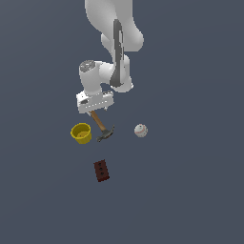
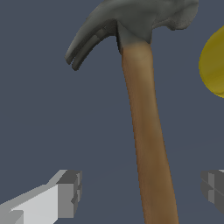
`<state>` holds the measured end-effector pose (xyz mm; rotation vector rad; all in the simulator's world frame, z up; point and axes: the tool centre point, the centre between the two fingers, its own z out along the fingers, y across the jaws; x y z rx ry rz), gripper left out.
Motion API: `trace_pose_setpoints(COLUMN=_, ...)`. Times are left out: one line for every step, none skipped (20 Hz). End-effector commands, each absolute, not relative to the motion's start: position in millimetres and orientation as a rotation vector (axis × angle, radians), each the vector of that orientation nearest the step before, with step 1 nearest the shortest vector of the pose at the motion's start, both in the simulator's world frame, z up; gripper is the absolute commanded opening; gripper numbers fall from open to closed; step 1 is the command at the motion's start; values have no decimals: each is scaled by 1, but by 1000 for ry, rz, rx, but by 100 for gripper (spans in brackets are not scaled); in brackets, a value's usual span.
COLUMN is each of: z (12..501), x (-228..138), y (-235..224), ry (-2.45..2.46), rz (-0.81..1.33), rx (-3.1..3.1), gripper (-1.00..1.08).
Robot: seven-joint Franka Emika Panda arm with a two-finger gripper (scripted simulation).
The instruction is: Pick up a designated object from a clutter of objects.
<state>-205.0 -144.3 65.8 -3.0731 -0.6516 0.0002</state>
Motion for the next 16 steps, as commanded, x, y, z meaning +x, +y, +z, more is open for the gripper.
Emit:
trace_pose_setpoints(z=63, x=-205, y=-144, ry=-652, rz=1, rx=-3073, gripper=100)
trace_pose_setpoints(z=61, x=-205, y=-144, ry=-652, rz=1, rx=-3073, gripper=100)
trace_pose_setpoints(z=58, x=-206, y=-144, ry=-652, rz=1, rx=-3073, gripper=100)
trace_pose_setpoints(z=56, x=-206, y=-144, ry=-652, rz=1, rx=-3073, gripper=100)
trace_pose_setpoints(z=53, x=-206, y=-144, ry=-652, rz=1, rx=-3073, gripper=100)
trace_pose_setpoints(z=49, x=-206, y=-144, ry=-653, rz=1, rx=-3073, gripper=100)
trace_pose_setpoints(z=45, x=-206, y=-144, ry=-653, rz=1, rx=-3073, gripper=100)
trace_pose_setpoints(z=41, x=-206, y=-144, ry=-654, rz=0, rx=-3073, gripper=100)
trace_pose_setpoints(z=37, x=-207, y=-144, ry=-654, rz=0, rx=-3073, gripper=100)
trace_pose_setpoints(z=34, x=-207, y=-144, ry=-655, rz=0, rx=-3073, gripper=100)
trace_pose_setpoints(z=30, x=-207, y=-144, ry=-655, rz=0, rx=-3073, gripper=100)
trace_pose_setpoints(z=27, x=-207, y=-144, ry=-655, rz=0, rx=-3073, gripper=100)
trace_pose_setpoints(z=25, x=-207, y=-144, ry=-655, rz=0, rx=-3072, gripper=100)
trace_pose_setpoints(z=23, x=-207, y=-144, ry=-655, rz=0, rx=-3072, gripper=100)
trace_pose_setpoints(z=21, x=-207, y=-144, ry=-655, rz=0, rx=-3072, gripper=100)
trace_pose_setpoints(z=19, x=-207, y=-144, ry=-655, rz=0, rx=-3072, gripper=100)
